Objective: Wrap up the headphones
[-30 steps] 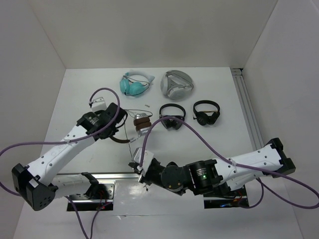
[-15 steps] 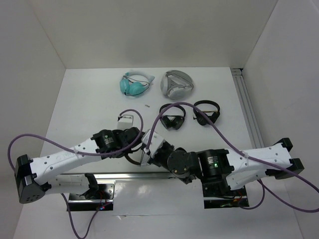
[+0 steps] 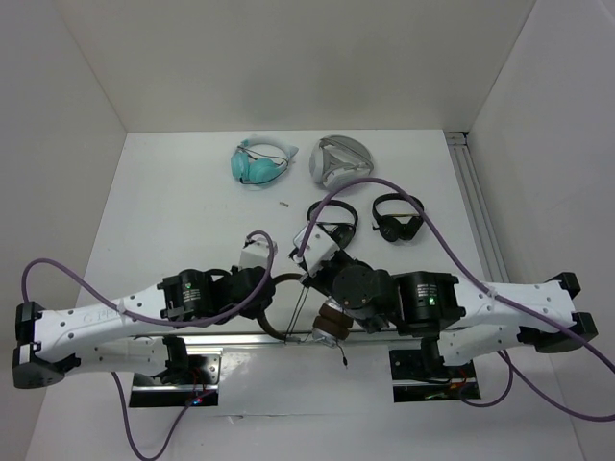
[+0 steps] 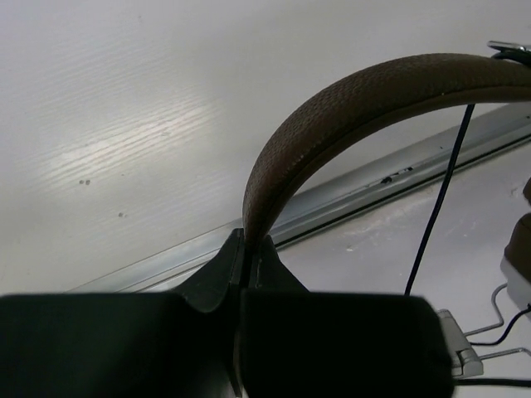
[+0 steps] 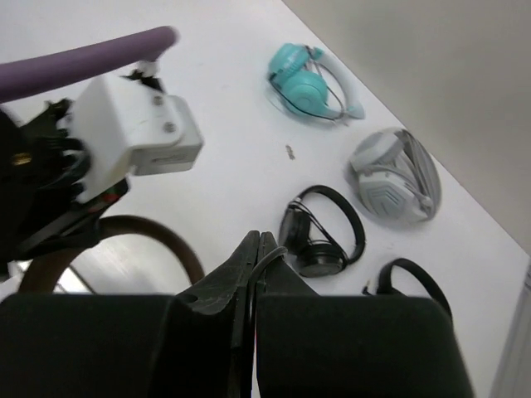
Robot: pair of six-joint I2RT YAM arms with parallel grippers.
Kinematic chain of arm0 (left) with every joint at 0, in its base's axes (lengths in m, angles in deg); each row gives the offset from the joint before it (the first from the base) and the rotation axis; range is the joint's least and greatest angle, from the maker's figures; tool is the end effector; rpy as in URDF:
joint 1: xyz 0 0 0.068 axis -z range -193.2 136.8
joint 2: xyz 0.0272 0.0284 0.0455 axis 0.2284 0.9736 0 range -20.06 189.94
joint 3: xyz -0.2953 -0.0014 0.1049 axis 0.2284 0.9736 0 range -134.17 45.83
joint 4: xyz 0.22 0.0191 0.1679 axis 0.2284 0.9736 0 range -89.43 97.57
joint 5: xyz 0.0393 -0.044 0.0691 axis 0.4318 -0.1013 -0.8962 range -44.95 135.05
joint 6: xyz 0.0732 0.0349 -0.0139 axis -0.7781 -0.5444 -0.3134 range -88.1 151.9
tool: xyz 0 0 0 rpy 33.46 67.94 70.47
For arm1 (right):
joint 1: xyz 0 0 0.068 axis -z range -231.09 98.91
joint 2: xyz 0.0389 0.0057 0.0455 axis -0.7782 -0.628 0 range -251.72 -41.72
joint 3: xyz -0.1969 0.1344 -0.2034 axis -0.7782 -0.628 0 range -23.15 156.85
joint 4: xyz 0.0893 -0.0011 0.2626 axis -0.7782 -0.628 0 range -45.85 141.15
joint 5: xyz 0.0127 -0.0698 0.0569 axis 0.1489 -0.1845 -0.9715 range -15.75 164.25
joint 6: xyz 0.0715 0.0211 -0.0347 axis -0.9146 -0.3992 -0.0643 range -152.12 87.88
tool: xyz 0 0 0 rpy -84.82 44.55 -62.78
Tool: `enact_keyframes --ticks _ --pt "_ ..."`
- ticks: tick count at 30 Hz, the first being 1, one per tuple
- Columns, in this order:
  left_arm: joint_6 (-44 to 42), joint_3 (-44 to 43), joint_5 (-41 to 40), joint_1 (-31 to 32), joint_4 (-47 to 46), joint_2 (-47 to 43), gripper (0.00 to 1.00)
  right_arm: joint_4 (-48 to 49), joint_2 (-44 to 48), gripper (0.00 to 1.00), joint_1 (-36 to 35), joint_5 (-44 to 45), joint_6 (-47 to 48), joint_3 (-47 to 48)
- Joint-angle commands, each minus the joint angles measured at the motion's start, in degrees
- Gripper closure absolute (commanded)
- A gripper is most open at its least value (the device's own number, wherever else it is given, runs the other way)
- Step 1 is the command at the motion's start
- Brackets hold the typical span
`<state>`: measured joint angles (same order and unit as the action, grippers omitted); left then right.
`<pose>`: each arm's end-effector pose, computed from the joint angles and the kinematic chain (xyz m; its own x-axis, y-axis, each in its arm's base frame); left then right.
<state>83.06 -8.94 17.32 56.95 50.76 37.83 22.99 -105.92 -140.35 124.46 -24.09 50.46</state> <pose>0.1008 -0.1809 0.3080 -0.7458 0.0353 -0.6652 0.2509 0.9400 -0.2313 0.0584 0.2483 0.4523 0.0838 -0.4211 -0.9031 -0.6248 0.6838 -0.3768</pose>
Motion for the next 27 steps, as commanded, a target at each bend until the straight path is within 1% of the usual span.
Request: enact_keyframes --ticks 1,5,6,8,10,11,12,13,14,16,18,21,22,24,25,26,27 --pt "-6.7 -1.0 5.7 1.6 0.9 0.8 1.0 0.9 1.7 1.0 4.4 9.3 2.0 4.3" --pt "-9.2 -1.0 8.3 2.2 -1.1 1.9 1.0 -0.2 1.7 1.0 10.1 10.3 2.0 4.8" --pt "-10.1 -1.6 9.0 2.2 -1.1 1.9 1.0 -0.2 2.3 1.0 12.8 8.3 2.0 4.8" --pt "-11.2 -2.1 9.0 2.2 -1.1 1.1 1.0 -0.2 3.1 1.0 15.9 6.0 2.6 4.8" --pt "-11.9 -3.8 7.4 2.2 0.6 0.3 1.0 0.5 3.9 1.0 18.9 1.6 3.2 3.1" --pt "-12.7 -5.3 6.7 2.2 2.4 -0.4 1.0 0.5 3.9 1.0 21.8 -0.3 3.2 3.1" --pt "-12.7 -6.1 5.2 2.2 3.7 -0.4 1.0 -0.7 3.9 1.0 23.0 -6.1 3.2 3.1" --pt "-13.4 -7.0 4.4 2.2 4.7 -0.9 1.0 -1.6 3.9 1.0 24.0 -9.6 3.2 3.6" --pt "-13.9 -8.8 3.7 2.2 5.9 -0.9 1.0 -3.3 3.1 1.0 25.3 -12.3 3.2 3.7" --pt "-13.9 -10.3 2.3 2.2 9.3 -0.4 1.0 -4.0 2.6 1.0 25.3 -17.8 3.2 5.1" --pt "-14.7 -10.9 2.3 2.2 9.8 0.1 1.0 -4.0 0.8 1.0 25.3 -19.4 2.3 5.9" --pt "-17.0 -9.5 5.9 2.2 8.1 0.1 1.0 -2.3 0.8 1.0 25.3 -27.6 2.3 6.5" --pt "-17.1 -9.0 7.0 2.2 7.4 0.1 1.0 -2.2 0.3 1.0 25.3 -31.5 2.9 6.5" --pt "-18.4 -8.2 9.5 2.2 5.5 0.1 1.0 -2.2 -0.9 1.0 26.0 -34.9 4.1 7.3" --pt "-19.0 -7.5 10.1 2.2 4.9 -0.4 1.0 -3.1 -1.8 1.0 26.7 -39.5 4.1 9.5" --pt "-19.0 -7.5 10.1 2.2 4.9 -0.9 1.0 -4.4 -3.0 1.0 27.5 -42.3 4.6 11.2" --pt "-19.0 -7.5 10.1 2.2 4.9 -0.9 1.0 -7.8 -6.0 1.0 29.6 -45.2 5.1 13.0"
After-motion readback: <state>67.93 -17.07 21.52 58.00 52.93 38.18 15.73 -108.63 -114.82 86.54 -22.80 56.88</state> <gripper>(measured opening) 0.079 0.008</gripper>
